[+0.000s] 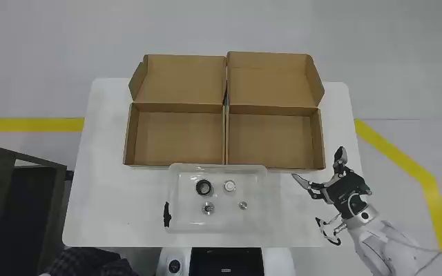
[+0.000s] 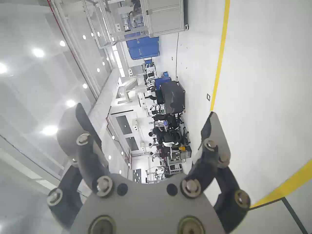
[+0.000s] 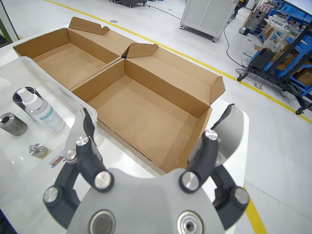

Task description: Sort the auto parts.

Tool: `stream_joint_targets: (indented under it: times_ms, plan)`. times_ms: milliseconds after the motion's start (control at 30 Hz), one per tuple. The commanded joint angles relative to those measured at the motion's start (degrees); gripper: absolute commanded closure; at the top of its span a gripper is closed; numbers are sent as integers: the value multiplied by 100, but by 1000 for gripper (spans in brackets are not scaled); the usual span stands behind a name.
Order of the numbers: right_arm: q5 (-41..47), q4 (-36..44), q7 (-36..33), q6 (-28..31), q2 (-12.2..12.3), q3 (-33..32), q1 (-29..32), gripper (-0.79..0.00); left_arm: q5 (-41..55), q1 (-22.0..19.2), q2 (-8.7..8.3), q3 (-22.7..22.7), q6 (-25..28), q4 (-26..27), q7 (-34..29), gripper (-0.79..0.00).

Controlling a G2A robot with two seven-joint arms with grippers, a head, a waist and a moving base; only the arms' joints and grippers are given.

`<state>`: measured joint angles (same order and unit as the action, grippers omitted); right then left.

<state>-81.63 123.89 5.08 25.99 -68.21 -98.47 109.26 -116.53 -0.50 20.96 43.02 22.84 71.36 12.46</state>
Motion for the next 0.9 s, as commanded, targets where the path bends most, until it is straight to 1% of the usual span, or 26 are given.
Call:
stream_joint_targets:
  times_ms: [0, 533, 633, 700, 733, 867]
  plan:
    - [0, 0, 0, 0, 0, 0, 0, -784, 0, 0, 0, 0, 0, 0, 0, -785]
    - [29, 8, -3, 20, 0, 30, -18, -785, 0, 0, 0, 0, 0, 0, 0, -785]
    - [74, 40, -163, 242, 12, 184, -149, -785, 0, 0, 0, 0, 0, 0, 0, -785]
    - [-246, 126, -494, 407, 36, 279, -239, -785, 0, 0, 0, 0, 0, 0, 0, -785]
    - [-371, 190, -615, 501, 44, 379, -269, -785, 0, 0, 0, 0, 0, 0, 0, -785]
    - [-408, 224, -827, 953, 64, 800, -447, -785, 0, 0, 0, 0, 0, 0, 0, -785]
